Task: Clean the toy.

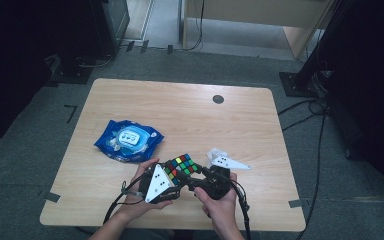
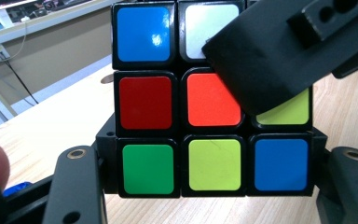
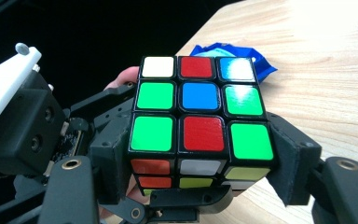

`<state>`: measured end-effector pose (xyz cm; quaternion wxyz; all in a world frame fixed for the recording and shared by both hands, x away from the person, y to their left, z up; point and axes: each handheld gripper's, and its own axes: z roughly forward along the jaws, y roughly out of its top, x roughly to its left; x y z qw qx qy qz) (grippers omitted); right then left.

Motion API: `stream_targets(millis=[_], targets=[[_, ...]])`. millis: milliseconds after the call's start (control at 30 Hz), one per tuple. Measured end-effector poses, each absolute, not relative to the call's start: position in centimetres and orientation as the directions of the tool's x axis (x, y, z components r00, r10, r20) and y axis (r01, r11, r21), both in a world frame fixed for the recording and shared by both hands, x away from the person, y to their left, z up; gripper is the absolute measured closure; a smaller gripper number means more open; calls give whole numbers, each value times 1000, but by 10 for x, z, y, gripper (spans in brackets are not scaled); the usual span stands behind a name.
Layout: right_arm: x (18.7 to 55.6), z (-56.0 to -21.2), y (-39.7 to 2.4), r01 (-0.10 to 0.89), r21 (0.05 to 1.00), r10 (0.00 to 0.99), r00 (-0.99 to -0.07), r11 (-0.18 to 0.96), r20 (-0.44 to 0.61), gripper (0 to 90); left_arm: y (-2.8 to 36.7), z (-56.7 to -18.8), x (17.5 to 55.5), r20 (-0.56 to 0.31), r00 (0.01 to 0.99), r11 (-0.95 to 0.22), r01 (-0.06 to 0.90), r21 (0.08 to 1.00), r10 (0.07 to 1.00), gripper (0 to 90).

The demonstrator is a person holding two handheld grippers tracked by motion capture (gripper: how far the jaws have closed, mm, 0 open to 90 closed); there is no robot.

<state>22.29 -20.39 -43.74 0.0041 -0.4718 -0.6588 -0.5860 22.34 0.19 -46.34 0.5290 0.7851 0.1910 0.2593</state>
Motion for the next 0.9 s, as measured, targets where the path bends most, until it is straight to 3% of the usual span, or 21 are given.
stream_targets(millis=[900], targets=[[222, -433, -210, 618, 770, 616, -547, -158, 566, 344, 0, -465, 223, 199, 793, -375, 40, 926, 575, 340]])
